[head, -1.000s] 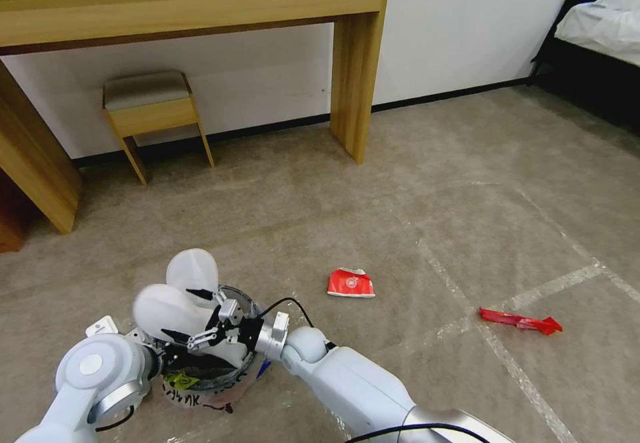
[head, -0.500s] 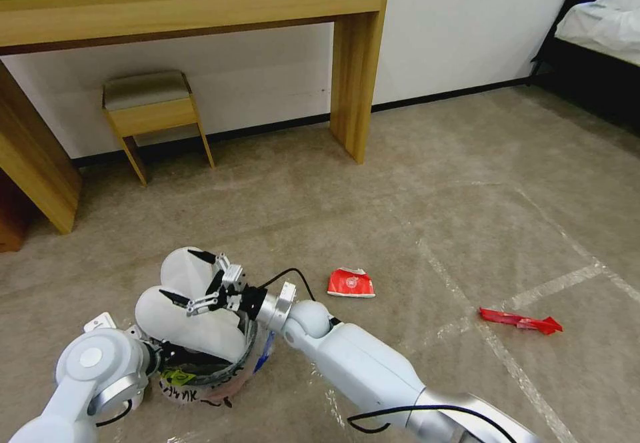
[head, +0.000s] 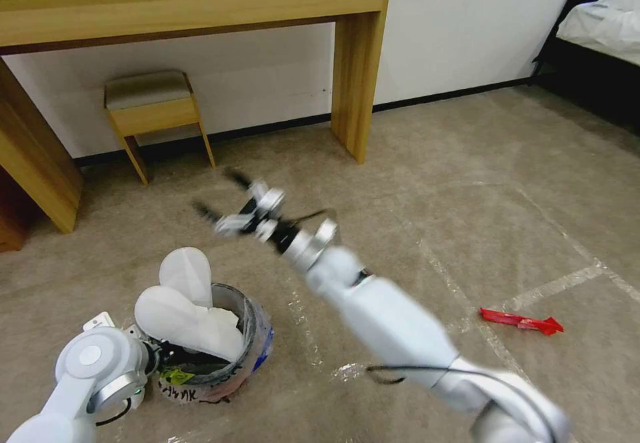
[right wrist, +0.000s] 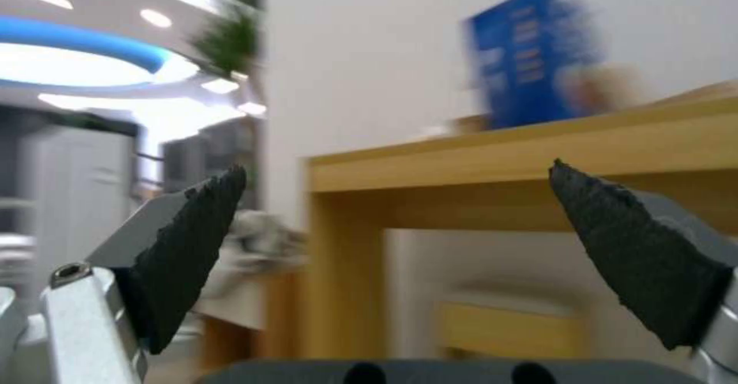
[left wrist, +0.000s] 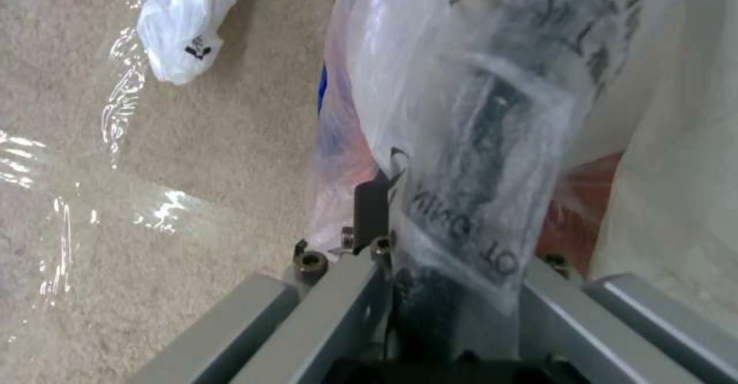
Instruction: Pick up the trash bin and place the garbage on the floor into it.
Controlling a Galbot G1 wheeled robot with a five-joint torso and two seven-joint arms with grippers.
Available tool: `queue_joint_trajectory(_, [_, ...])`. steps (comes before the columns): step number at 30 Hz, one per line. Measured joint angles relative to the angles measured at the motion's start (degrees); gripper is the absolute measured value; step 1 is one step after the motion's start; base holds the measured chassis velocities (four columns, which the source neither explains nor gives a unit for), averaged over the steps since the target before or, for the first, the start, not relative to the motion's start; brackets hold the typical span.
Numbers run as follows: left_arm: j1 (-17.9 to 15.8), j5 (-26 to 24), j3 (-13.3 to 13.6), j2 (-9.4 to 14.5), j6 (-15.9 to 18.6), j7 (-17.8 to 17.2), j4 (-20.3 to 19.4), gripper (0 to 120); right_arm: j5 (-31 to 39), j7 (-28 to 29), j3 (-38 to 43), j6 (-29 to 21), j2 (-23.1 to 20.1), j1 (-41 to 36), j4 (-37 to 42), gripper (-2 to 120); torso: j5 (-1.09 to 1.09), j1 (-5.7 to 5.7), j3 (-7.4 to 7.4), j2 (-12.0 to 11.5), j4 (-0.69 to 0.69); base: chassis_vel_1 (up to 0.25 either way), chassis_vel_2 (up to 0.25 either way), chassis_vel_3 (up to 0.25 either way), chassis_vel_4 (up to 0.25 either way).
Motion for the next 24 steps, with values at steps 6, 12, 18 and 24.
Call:
queue_joint_trajectory(6, [-0.67, -0.15, 0.07, -0.16, 0.10, 0.02, -0.25, 0, -3.43, 6.59, 8.54, -1.20, -18.15, -2.31, 4.61, 100, 0.00, 0.00, -0.01, 0.01, -0.09, 0.000, 0.000, 0.000, 0.000])
queue_joint_trajectory(12, [1.15, 0.13, -1.53, -0.88, 0.36, -0.06, -1.63, 0, -11.23, 11.89, 19.28, -0.50, -22.59, -10.15, 4.45, 100, -0.03, 0.00, -0.01, 0.02, -0.03, 0.000, 0.000, 0.000, 0.000])
queue_joint_trajectory(18, [1.91, 0.44, -2.34, -1.65, 0.56, -0.63, -2.67, 0, -18.28, 19.93, 33.26, 0.37, -18.63, -23.44, 5.56, 100, -0.01, 0.00, -0.01, 0.01, -0.01, 0.000, 0.000, 0.000, 0.000])
queue_joint_trajectory(24, [1.78, 0.74, -1.75, -1.89, 0.84, -0.65, -2.83, 0, -24.89, 25.27, 45.03, 3.14, -11.83, -33.64, 8.46, 100, -0.03, -0.01, -0.01, 0.02, -0.04, 0.000, 0.000, 0.000, 0.000])
